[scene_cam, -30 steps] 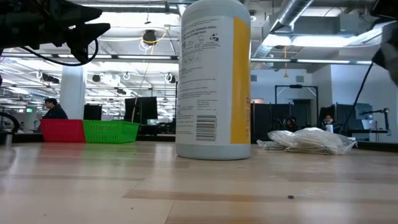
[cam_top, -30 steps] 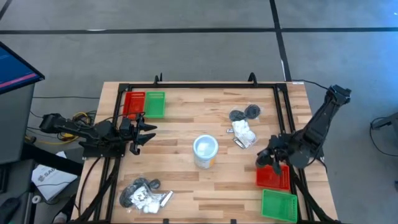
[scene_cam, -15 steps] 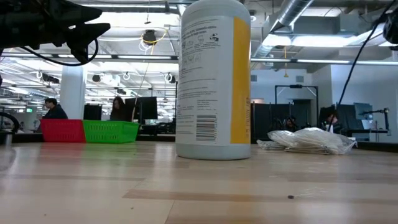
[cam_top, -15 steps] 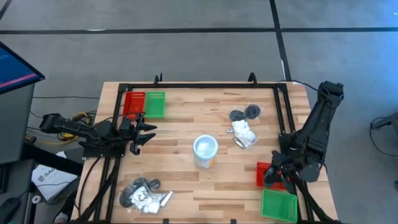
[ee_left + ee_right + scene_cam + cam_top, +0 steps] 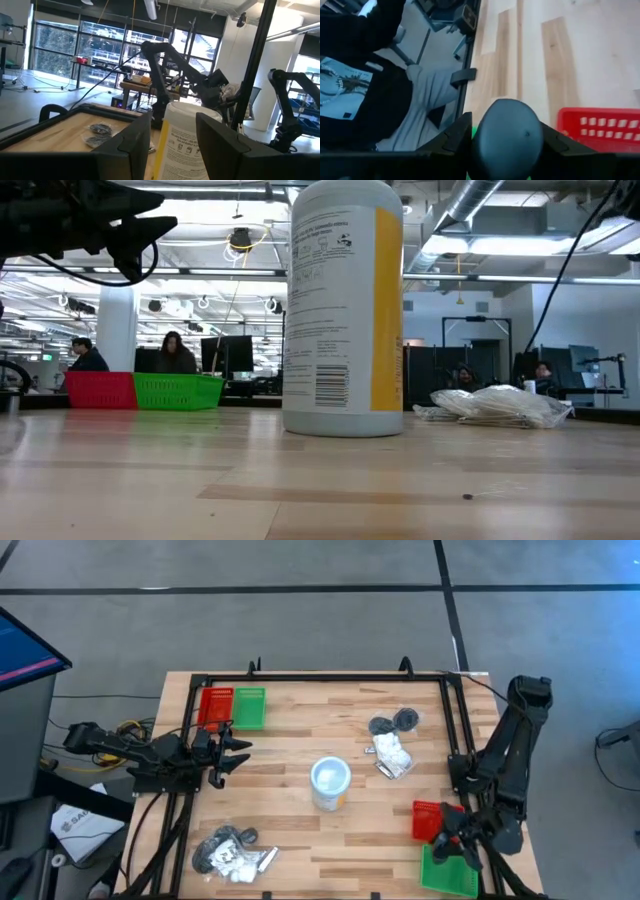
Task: Pick & Place Travel size toiletries
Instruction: Put the gray deodorant bottle into the bottom green basket
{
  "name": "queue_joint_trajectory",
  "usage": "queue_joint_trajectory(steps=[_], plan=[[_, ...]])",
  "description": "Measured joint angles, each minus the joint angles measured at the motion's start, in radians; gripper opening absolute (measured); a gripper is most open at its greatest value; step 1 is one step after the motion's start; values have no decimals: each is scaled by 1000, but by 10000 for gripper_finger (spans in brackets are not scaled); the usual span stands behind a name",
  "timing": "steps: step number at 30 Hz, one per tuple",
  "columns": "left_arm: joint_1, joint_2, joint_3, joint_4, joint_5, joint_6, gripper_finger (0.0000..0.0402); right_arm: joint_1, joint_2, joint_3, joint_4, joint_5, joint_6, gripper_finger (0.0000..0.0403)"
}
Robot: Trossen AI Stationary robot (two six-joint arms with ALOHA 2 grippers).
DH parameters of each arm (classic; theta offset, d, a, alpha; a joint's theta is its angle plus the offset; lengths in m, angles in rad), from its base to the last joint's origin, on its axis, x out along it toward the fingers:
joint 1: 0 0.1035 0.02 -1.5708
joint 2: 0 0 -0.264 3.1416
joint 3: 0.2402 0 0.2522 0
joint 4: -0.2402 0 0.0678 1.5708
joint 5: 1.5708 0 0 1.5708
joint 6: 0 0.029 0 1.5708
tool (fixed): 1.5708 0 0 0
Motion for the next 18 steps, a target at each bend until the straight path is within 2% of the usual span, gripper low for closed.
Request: queue_joint_trajectory(steps=[10, 18], plan=[[0, 0, 0, 0, 0, -8, 150, 46, 134, 0, 93, 34, 24, 131], [0, 0, 0, 0, 0, -8, 150, 45, 154, 0, 106, 50, 26, 136]])
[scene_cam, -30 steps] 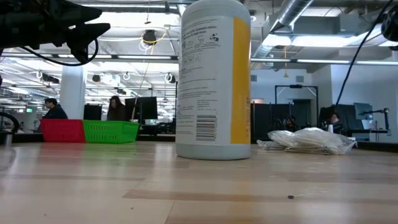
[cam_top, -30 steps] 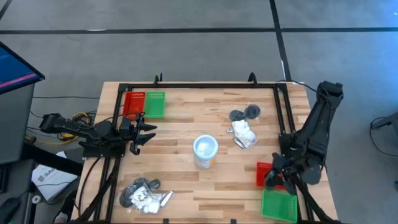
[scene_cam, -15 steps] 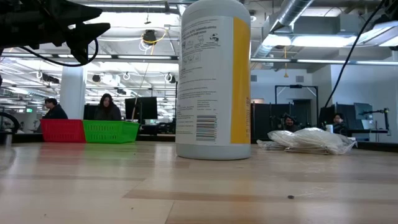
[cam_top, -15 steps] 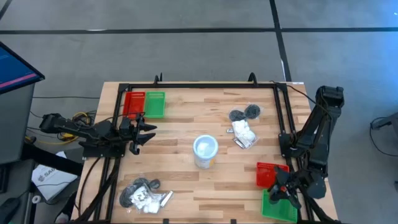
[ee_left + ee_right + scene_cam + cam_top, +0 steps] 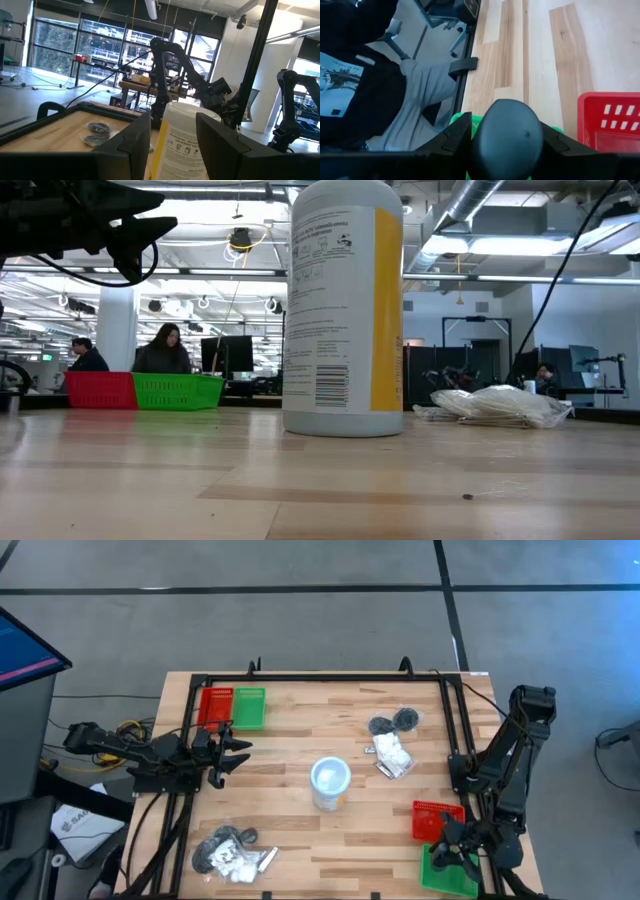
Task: Pick & Place Travel size toiletries
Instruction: Put the gray deodorant bottle into the bottom green basket
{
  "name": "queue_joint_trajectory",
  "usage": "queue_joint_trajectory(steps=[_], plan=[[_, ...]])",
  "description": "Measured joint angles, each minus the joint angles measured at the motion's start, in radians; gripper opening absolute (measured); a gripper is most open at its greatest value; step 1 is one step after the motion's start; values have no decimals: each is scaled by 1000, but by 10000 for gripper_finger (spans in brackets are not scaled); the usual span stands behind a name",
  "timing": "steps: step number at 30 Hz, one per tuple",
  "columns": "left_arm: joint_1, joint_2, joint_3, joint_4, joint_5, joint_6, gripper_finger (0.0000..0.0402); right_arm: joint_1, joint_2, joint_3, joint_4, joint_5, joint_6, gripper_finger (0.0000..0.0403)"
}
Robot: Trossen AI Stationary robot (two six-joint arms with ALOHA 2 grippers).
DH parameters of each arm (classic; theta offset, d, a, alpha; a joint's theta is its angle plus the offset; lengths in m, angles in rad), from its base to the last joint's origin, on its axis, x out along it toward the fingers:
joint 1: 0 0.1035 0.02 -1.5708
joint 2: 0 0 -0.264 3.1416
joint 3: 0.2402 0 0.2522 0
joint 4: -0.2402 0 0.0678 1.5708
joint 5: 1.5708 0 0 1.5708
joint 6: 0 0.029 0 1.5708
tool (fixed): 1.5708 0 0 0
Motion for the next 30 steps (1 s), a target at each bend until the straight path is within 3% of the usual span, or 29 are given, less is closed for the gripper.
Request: queue_joint_trajectory(steps=[30], plan=[[0, 0, 0, -1, 0, 0, 150, 14, 0, 0, 3, 10, 18, 167]])
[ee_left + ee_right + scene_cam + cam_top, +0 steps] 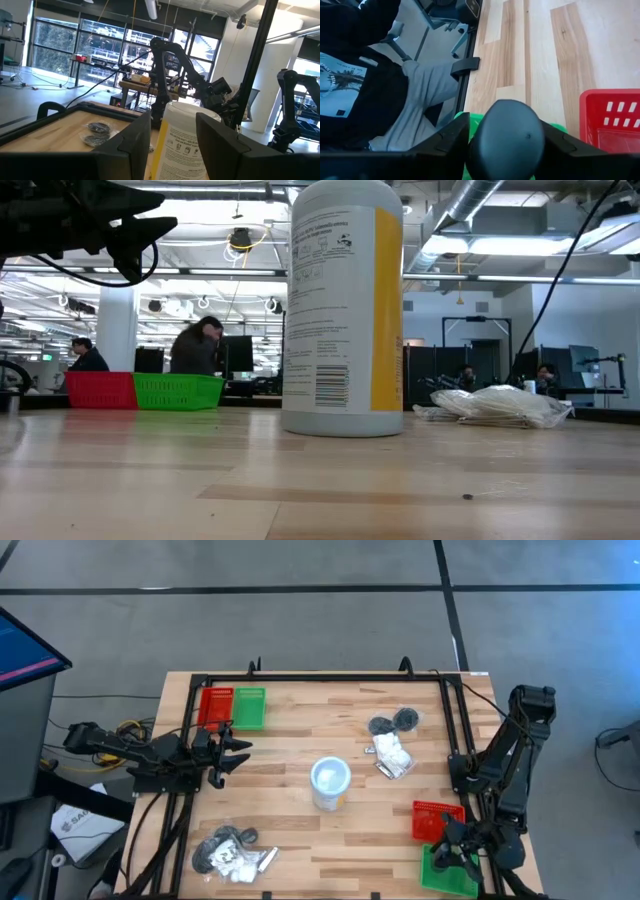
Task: Pick & Place Travel size toiletries
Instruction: Put the gray deodorant bottle into the bottom green basket
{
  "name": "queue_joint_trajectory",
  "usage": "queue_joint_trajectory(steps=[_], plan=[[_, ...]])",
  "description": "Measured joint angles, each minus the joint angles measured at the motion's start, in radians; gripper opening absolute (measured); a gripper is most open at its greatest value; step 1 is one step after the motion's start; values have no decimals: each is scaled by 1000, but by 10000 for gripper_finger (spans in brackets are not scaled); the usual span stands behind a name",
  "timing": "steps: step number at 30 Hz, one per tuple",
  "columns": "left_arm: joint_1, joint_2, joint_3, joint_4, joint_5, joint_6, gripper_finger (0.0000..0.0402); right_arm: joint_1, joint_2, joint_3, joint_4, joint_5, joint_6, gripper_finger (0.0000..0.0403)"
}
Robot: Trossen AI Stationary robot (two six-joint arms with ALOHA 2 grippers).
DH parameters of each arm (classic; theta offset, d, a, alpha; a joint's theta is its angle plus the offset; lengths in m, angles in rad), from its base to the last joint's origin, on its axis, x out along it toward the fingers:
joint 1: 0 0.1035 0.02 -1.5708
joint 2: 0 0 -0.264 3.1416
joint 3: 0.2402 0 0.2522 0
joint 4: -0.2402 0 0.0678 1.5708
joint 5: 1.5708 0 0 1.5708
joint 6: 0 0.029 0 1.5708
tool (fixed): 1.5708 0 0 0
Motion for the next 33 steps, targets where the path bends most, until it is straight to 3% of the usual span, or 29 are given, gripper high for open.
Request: queue_joint_trajectory(steps=[14, 25, 33], plan=[[0, 0, 0, 0, 0, 0, 150, 0, 0, 0, 31, -3, 0, 195], [0, 0, 0, 0, 0, 0, 150, -6, 0, 0, 31, 0, 0, 189], [0, 13, 0, 0, 4, -42, 150, -96, -3, 0, 33, 5, -52, 180]])
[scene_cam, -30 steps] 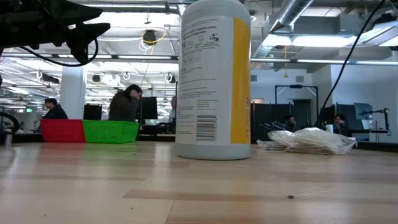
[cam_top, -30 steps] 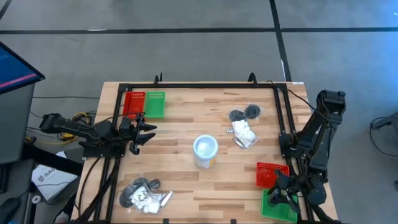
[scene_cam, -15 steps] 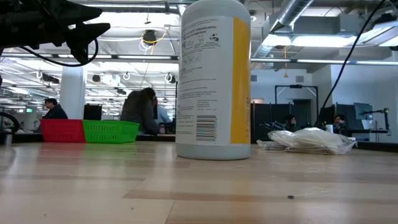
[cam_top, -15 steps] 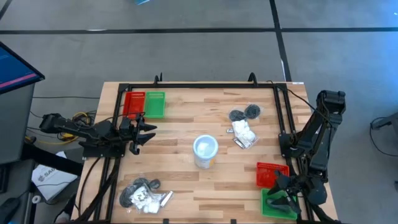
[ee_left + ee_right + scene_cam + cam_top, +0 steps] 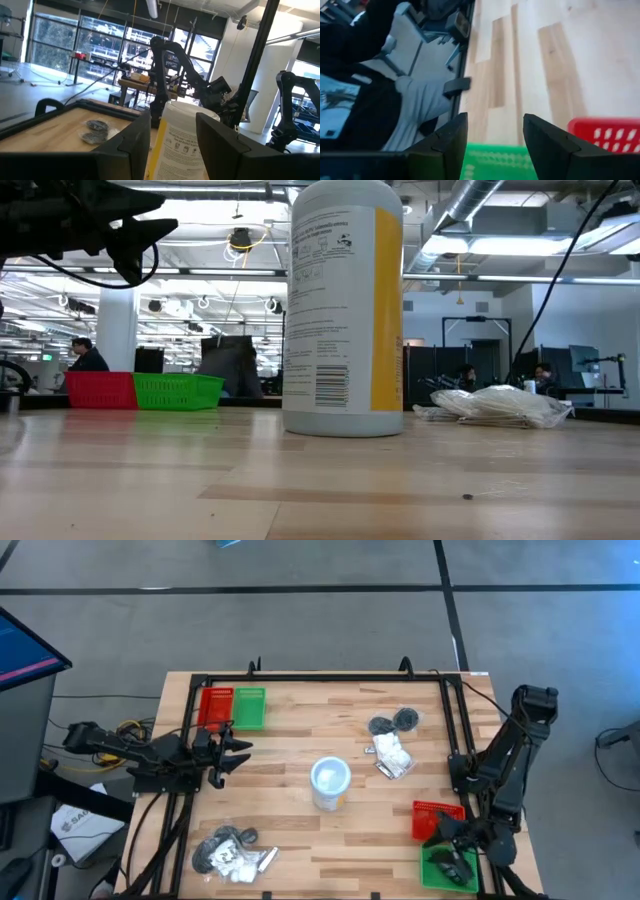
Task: Pick & Place Travel size toiletries
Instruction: Put the gray deodorant bottle into the bottom green basket
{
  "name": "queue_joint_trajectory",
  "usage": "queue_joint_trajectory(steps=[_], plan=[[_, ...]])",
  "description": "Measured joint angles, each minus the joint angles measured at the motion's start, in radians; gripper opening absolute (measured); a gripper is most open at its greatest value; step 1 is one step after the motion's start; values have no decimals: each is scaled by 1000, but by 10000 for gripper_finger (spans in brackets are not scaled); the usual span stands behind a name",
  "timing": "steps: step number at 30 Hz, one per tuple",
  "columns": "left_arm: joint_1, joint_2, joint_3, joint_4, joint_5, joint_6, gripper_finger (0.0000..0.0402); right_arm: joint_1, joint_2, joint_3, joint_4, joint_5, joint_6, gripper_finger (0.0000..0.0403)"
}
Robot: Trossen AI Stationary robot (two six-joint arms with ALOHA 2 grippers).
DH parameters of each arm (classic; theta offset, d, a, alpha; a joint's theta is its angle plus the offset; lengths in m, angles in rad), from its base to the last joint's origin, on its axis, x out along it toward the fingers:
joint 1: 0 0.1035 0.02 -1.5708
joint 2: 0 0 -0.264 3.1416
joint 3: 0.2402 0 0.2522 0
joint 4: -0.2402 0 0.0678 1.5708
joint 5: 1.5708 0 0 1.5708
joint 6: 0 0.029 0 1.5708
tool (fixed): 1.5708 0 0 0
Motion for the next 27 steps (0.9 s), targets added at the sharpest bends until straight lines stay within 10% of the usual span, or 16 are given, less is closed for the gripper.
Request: queue_joint_trajectory(steps=[17, 27], plan=[[-30, 279, 0, 131, 316, -216, 150, -182, -126, 0, 5, -8, -244, 169], [-196, 374, 0, 140, 266, -367, 150, -281, -155, 0, -2, -8, -324, 160]])
